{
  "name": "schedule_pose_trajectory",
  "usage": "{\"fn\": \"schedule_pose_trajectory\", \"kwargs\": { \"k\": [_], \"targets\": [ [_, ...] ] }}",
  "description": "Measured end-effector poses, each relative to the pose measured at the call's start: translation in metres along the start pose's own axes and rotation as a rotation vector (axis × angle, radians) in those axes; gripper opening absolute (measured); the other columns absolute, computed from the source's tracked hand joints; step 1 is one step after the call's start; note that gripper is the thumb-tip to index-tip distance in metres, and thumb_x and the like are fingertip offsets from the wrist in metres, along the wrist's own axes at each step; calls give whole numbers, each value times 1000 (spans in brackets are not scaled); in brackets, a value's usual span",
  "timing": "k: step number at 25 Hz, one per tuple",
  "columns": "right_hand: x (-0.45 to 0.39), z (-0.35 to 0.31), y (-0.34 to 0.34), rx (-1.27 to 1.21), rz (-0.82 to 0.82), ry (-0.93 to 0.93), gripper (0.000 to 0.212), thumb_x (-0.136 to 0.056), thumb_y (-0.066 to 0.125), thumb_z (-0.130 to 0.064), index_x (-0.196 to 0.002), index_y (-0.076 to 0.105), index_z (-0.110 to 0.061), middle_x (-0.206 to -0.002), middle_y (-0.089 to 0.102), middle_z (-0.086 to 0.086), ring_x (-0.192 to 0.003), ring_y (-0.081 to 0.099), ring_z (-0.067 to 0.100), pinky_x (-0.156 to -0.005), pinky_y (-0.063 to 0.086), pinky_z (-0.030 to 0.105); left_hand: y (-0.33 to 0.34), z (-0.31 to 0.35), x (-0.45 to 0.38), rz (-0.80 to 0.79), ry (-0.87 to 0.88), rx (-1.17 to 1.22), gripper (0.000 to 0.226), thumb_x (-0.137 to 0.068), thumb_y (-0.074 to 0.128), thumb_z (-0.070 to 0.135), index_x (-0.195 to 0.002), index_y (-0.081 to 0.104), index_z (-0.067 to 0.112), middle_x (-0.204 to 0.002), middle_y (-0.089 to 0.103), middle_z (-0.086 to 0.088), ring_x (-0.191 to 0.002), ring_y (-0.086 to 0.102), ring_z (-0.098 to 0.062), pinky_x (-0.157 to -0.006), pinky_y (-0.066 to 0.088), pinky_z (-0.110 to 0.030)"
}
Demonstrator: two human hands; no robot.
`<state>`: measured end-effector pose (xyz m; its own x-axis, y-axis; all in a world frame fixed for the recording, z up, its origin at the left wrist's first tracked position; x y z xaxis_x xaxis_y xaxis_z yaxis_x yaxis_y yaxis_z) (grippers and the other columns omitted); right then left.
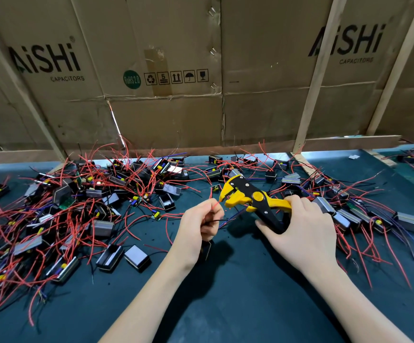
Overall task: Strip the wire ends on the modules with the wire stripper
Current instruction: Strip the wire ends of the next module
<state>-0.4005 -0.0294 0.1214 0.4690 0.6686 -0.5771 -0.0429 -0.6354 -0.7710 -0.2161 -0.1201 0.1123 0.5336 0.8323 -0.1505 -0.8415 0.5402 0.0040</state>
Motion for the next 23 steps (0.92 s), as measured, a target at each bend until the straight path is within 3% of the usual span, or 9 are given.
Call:
{"fn": "schedule_pose_trajectory", "kwargs": {
  "k": [3,6,10,16,23],
  "targets": [
    [1,-6,-4,-22,44,-30,62,-65,73,-65,-97,60,-13,-86,61,3,-88,59,32,-71,41,41,-1,2,3,2,112,-76,25,-89,45,26,-65,43,18,-55,30,13,-49,22,-6,-46,20,-14],
    [2,-8,-8,-45,64,-46,61,-65,75,-63,-96,60,-13,-85,60,2,-86,59,32,-71,40,41,-8,-1,1,53,171,-90,27,-98,45,21,-72,46,16,-62,36,13,-53,30,-5,-49,27,-11],
    [1,-7,-9,-43,55,-43,61,-65,76,-62,-97,60,-13,-84,60,2,-86,59,32,-72,39,41,-17,-4,-1,149,184,-113,31,-100,45,21,-70,51,22,-65,42,12,-53,32,-7,-48,28,-14],
    [1,-10,-16,-40,104,-73,59,-67,63,-66,-93,60,-13,-79,59,1,-81,60,30,-74,38,40,-17,-5,2,170,186,-198,29,-104,44,17,-76,53,16,-48,36,10,-45,26,-9,-46,26,-15],
    [1,-14,-25,-19,142,-111,50,-65,64,-63,-74,58,-15,-62,58,0,-57,57,30,-64,35,36,-16,-3,2,151,189,-195,28,-104,43,15,-78,53,15,-48,38,7,-43,26,-11,-44,27,-15]
  ]
}}
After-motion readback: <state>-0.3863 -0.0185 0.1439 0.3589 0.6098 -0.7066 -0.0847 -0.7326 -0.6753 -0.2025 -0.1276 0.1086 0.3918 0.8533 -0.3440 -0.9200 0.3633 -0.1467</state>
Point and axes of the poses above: each hand's wrist, its own x-axis away from the middle knuckle, its own y-axis out of the palm, z = x × y, the point moved 10 cm from there along -x, towards the middle knuckle
